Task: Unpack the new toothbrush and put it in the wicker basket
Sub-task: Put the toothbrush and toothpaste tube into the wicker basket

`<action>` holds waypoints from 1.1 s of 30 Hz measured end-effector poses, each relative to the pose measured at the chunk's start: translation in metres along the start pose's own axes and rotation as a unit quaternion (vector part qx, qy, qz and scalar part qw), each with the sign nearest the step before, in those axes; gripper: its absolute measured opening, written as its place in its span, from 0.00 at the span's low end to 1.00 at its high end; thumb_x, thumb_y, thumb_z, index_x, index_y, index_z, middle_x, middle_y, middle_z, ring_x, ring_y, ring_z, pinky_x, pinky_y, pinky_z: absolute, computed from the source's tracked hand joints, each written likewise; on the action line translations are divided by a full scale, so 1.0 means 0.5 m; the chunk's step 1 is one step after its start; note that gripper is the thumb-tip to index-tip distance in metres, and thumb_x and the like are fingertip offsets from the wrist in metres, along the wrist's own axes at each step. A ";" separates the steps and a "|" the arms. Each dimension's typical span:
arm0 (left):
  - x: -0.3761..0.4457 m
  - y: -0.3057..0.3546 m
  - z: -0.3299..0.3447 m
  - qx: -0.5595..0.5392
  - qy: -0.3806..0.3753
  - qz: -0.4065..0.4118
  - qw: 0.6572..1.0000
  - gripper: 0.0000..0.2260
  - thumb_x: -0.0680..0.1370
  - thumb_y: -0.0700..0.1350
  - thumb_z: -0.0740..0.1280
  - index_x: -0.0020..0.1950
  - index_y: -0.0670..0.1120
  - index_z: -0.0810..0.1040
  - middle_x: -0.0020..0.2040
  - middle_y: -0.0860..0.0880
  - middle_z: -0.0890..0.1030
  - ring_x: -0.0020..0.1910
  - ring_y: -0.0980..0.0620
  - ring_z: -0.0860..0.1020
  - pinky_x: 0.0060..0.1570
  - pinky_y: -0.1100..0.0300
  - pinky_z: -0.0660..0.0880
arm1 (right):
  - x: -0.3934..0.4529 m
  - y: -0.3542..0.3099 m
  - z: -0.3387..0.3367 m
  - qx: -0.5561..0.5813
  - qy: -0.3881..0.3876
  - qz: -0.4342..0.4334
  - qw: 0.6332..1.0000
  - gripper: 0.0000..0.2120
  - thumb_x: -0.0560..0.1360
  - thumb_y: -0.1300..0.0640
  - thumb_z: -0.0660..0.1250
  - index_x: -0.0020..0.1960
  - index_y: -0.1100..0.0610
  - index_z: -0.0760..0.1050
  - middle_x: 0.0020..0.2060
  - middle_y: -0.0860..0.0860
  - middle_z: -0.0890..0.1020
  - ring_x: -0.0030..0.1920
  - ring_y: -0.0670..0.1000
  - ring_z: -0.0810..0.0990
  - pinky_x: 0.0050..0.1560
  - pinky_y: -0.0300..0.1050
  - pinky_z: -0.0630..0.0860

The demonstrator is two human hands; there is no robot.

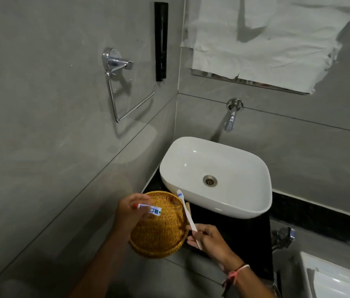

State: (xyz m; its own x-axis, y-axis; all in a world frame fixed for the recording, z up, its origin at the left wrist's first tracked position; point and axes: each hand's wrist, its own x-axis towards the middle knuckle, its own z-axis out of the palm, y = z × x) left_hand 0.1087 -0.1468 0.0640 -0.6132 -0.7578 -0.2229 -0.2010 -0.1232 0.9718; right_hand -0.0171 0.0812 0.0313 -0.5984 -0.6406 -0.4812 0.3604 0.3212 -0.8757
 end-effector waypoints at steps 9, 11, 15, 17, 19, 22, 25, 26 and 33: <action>0.062 -0.027 0.011 0.178 -0.013 -0.024 0.984 0.15 0.78 0.35 0.67 0.52 0.55 0.73 0.52 0.55 0.77 0.48 0.58 0.79 0.40 0.65 0.78 | 0.120 -0.050 0.074 -0.100 -0.033 0.003 0.994 0.07 0.76 0.68 0.69 0.52 0.67 0.82 0.52 0.57 0.82 0.55 0.59 0.83 0.62 0.60 0.79; 0.069 -0.034 0.014 0.182 -0.030 -0.041 0.982 0.16 0.76 0.36 0.70 0.57 0.53 0.72 0.52 0.55 0.76 0.48 0.58 0.79 0.39 0.66 0.77 | 0.149 -0.056 0.092 -0.111 -0.040 0.032 0.993 0.04 0.75 0.68 0.69 0.47 0.63 0.82 0.50 0.53 0.80 0.59 0.61 0.82 0.63 0.60 0.79; 0.073 -0.045 0.017 0.134 -0.013 -0.084 0.987 0.28 0.68 0.38 0.79 0.60 0.50 0.68 0.53 0.54 0.76 0.49 0.56 0.79 0.39 0.65 0.75 | 0.198 -0.051 0.131 -0.162 -0.023 0.044 0.985 0.05 0.75 0.65 0.71 0.41 0.61 0.81 0.43 0.61 0.84 0.43 0.57 0.84 0.54 0.41 0.82; 0.080 -0.049 0.020 0.135 0.007 -0.094 0.986 0.31 0.65 0.37 0.82 0.60 0.48 0.68 0.52 0.52 0.77 0.47 0.55 0.79 0.38 0.65 0.75 | 0.221 -0.047 0.145 -0.204 0.004 0.036 0.978 0.07 0.74 0.63 0.72 0.37 0.59 0.82 0.44 0.63 0.85 0.45 0.59 0.84 0.50 0.39 0.81; 0.091 -0.054 0.022 0.151 0.021 -0.096 0.984 0.31 0.64 0.36 0.82 0.61 0.44 0.71 0.52 0.48 0.79 0.45 0.56 0.80 0.36 0.66 0.75 | 0.240 -0.040 0.154 -0.218 0.018 0.039 0.975 0.04 0.75 0.64 0.70 0.46 0.64 0.84 0.53 0.65 0.84 0.55 0.62 0.83 0.54 0.48 0.81; 0.108 -0.059 0.025 0.161 0.029 -0.085 0.983 0.21 0.67 0.32 0.79 0.56 0.41 0.76 0.51 0.44 0.82 0.46 0.50 0.83 0.42 0.59 0.81 | 0.250 -0.034 0.160 -0.231 0.038 0.047 0.971 0.11 0.77 0.64 0.67 0.57 0.67 0.81 0.58 0.64 0.83 0.59 0.62 0.81 0.57 0.48 0.79; 0.118 -0.060 0.031 0.139 0.011 -0.078 0.987 0.11 0.75 0.32 0.71 0.56 0.38 0.78 0.53 0.41 0.82 0.56 0.41 0.82 0.55 0.49 0.80 | 0.254 -0.024 0.158 -0.241 0.079 0.042 0.966 0.11 0.77 0.63 0.66 0.56 0.67 0.80 0.55 0.64 0.83 0.57 0.61 0.81 0.53 0.46 0.78; 0.121 -0.060 0.033 0.136 0.003 -0.082 0.987 0.11 0.76 0.32 0.70 0.58 0.38 0.77 0.55 0.40 0.82 0.59 0.40 0.81 0.56 0.49 0.79 | 0.254 -0.024 0.158 -0.246 0.090 0.039 0.964 0.10 0.77 0.63 0.66 0.55 0.67 0.80 0.55 0.63 0.84 0.57 0.61 0.82 0.53 0.47 0.79; 0.145 -0.071 0.054 0.184 -0.024 -0.101 0.977 0.21 0.69 0.30 0.76 0.60 0.35 0.76 0.57 0.37 0.81 0.59 0.38 0.81 0.55 0.51 0.79 | 0.253 -0.034 0.162 -0.326 0.137 0.006 0.935 0.10 0.77 0.60 0.66 0.57 0.63 0.78 0.56 0.61 0.82 0.58 0.60 0.80 0.56 0.49 0.79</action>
State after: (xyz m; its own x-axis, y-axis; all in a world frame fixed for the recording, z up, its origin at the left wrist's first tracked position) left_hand 0.0507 -0.1800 0.0112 -0.5660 -0.7096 -0.4198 -0.5772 -0.0225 0.8163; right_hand -0.0410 -0.0617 -0.0116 -0.7905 -0.4597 -0.4047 -0.0907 0.7414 -0.6650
